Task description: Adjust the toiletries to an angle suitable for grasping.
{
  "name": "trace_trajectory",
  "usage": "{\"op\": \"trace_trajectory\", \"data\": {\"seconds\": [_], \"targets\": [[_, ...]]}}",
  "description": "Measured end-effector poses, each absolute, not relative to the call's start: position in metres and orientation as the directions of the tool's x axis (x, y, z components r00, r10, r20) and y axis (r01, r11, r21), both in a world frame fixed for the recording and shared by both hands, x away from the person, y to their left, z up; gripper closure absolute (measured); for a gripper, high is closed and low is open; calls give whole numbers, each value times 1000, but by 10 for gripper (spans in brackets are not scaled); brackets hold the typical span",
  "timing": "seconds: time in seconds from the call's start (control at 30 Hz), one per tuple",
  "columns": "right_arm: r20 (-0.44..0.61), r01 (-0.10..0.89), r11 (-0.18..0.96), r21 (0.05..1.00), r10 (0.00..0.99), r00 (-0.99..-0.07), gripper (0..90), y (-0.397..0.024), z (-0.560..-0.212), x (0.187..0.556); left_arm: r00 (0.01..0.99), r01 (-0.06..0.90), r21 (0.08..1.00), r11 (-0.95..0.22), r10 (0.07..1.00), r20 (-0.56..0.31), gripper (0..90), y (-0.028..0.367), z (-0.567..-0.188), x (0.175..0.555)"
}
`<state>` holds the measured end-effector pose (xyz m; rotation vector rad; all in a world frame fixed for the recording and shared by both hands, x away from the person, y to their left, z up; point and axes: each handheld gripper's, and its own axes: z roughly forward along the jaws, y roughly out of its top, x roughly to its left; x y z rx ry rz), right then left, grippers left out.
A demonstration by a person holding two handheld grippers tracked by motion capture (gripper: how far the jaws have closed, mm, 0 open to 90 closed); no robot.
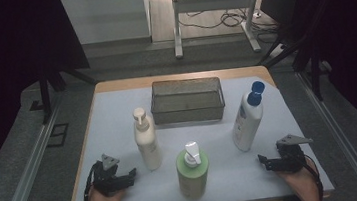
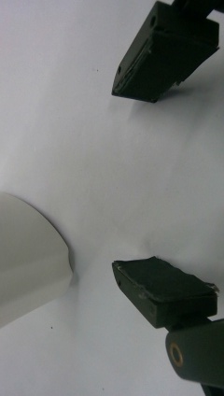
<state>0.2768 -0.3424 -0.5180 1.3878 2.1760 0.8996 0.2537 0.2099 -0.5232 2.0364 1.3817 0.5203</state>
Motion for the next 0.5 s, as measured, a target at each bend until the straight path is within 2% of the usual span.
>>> {"op": "trace_trajectory", "data": {"seconds": [0.2,0.23,0.5], "targets": [[4,650,291,702,911,-412,155,-341,-517,277,376,684,680,-264,926,-19,144,210,-523,254],[1,652,289,701,914,-405,210,-341,-515,276,376,684,680,-264,926,-19,144,210,-523,254],[10,622,282,730,906,-422,327,-342,-504,270,377,684,680,-264,926,-19,144,210,-523,254]]}}
